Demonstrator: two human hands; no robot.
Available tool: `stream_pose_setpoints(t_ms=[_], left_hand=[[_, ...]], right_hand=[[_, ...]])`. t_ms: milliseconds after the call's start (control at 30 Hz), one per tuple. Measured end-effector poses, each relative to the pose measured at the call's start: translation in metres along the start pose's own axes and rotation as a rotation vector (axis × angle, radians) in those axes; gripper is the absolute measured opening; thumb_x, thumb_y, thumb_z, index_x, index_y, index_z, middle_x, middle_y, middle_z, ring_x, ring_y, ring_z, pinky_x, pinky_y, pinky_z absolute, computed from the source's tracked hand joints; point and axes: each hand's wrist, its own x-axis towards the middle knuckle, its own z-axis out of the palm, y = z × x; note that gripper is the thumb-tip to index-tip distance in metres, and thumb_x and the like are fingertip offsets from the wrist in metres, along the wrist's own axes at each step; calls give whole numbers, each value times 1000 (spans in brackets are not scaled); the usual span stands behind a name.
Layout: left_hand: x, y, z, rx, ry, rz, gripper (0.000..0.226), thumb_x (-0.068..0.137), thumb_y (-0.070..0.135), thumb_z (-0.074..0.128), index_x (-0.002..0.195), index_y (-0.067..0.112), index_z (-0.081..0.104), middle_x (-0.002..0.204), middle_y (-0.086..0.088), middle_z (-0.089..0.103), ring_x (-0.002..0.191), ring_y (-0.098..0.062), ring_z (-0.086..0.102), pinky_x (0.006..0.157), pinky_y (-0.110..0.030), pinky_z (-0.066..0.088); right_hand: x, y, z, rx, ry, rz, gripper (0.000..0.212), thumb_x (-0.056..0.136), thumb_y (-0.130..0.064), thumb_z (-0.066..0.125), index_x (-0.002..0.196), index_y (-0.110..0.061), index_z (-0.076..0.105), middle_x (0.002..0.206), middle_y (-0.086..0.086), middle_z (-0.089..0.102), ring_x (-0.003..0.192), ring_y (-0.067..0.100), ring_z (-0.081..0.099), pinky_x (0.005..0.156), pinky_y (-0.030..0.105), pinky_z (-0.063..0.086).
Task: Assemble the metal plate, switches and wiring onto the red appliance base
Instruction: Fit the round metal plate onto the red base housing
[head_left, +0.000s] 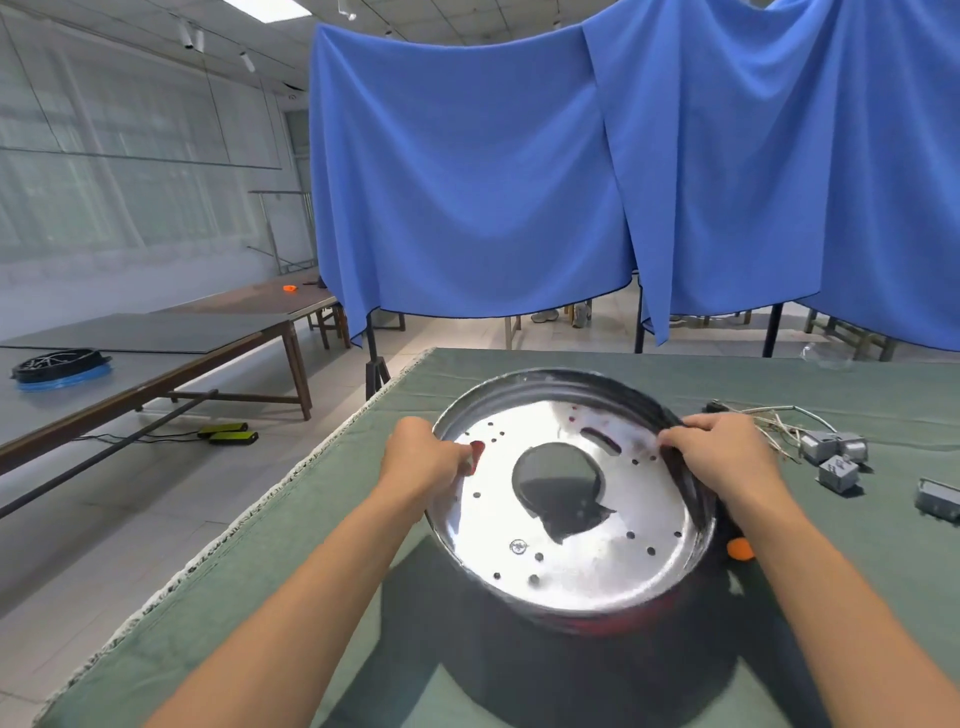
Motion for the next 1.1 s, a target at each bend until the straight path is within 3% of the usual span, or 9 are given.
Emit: stream_pose_setpoints(t_ms=[67,200,433,667,767,867,967,1033,1100], left_hand=[[1,-3,1,50,-81,-87,36,75,10,77,56,8,46,54,-2,43,50,-16,39,45,-24,28],[2,-7,5,137,-162,-124,31,81,14,73,67,8,46,62,-4,43,53,-16,41,47,-25,31],[4,-8,-1,194,-211,-122,27,83,13,67,69,7,45,62,-6,45,50,-19,45,37,-21,33],[6,-17,-5,64,-262,-160,28,85,16,70,77,5,46,69,-11,54,57,-21,50,40,-25,34],[5,-23,-8,42,-251,-154,30,83,22,73,79,4,49,67,-8,50,55,-19,45,42,-25,31],[6,-27,-8,5,-229,-156,31,80,23,76,83,4,53,65,-6,47,52,-17,41,40,-23,29],[7,-29,-4,-42,-207,-156,29,80,22,75,83,4,53,66,-6,50,52,-16,45,35,-20,30],[8,-29,-2,-49,-190,-156,28,82,25,72,79,6,52,66,-5,47,53,-15,43,39,-21,30],[9,-29,-2,-59,-173,-171,27,85,25,68,76,7,51,66,-5,47,56,-15,42,46,-25,31]], right_hand=[[0,6,4,-19,-71,55,17,80,-11,69,84,5,72,88,23,70,82,36,63,74,40,49],[1,13,10,-46,-140,165,29,79,-10,72,53,-14,60,67,10,57,72,28,50,68,33,38],[2,1,9,-111,-129,183,21,77,-11,72,91,5,70,89,19,66,84,35,62,68,33,43],[-4,-11,5,-55,-145,147,9,76,-8,65,69,-5,59,60,11,48,61,24,42,59,32,35],[-8,-15,7,21,-130,85,15,77,-7,63,63,-7,68,70,10,63,70,26,54,71,37,49],[-10,-19,9,48,-69,38,17,78,-6,62,88,6,71,93,26,68,92,45,61,86,47,51],[-8,-24,8,96,-18,0,23,81,-5,62,98,9,66,107,29,63,109,39,57,87,48,49],[-8,-29,6,157,-37,18,19,80,-6,61,84,8,72,88,29,67,91,37,64,71,40,46],[-8,-36,4,218,-64,42,13,78,-6,60,66,-2,62,69,20,54,72,27,50,65,39,36]])
